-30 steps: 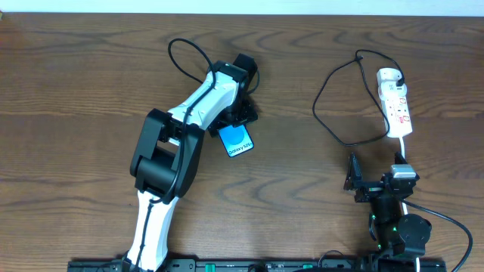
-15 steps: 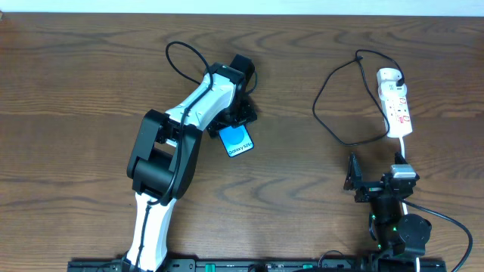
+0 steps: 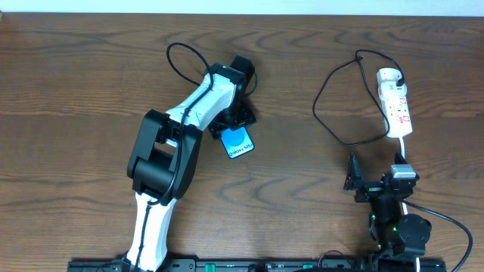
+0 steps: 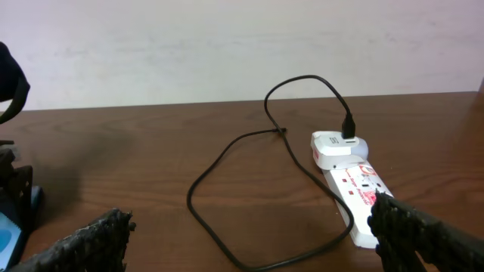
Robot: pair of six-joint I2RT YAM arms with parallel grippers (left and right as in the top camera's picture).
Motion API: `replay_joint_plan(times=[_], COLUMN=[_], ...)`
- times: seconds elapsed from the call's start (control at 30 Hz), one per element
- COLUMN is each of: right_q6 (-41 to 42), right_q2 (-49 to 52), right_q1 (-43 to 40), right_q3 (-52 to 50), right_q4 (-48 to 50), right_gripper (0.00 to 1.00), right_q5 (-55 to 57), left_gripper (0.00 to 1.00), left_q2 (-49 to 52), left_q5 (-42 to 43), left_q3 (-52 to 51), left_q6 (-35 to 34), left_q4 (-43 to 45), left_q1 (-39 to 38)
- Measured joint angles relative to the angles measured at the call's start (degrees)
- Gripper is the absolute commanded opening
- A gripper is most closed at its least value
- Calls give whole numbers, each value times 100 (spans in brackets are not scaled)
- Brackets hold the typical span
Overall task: Plug charger to phone and switch on socket
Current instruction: 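Close the left gripper on the phone's top end and tilt it up, then lift the phone upright with the left gripper toward the center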
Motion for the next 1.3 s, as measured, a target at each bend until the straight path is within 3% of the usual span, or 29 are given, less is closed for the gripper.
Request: replay_joint_plan(times=[0.53, 0.83, 1.07, 1.3], right_q6=[0, 0, 0, 0], right_q2=[2, 2, 0, 2], right_q1=[0, 0, 0, 0], right_q3=[0, 0, 0, 0], right_q4=[0, 0, 0, 0], right_gripper=[99, 99, 99, 99], right_q5=[0, 2, 0, 0], left_gripper=[73, 73, 73, 72], left_q2=[-98, -693, -1928, -2806], left_q5=[221, 254, 894, 2509], left_q3=[-136, -382, -385, -387], left_q6=[0, 0, -2, -4], left_q4=[-516, -625, -588, -299], left_q1=[-9, -28, -20, 385])
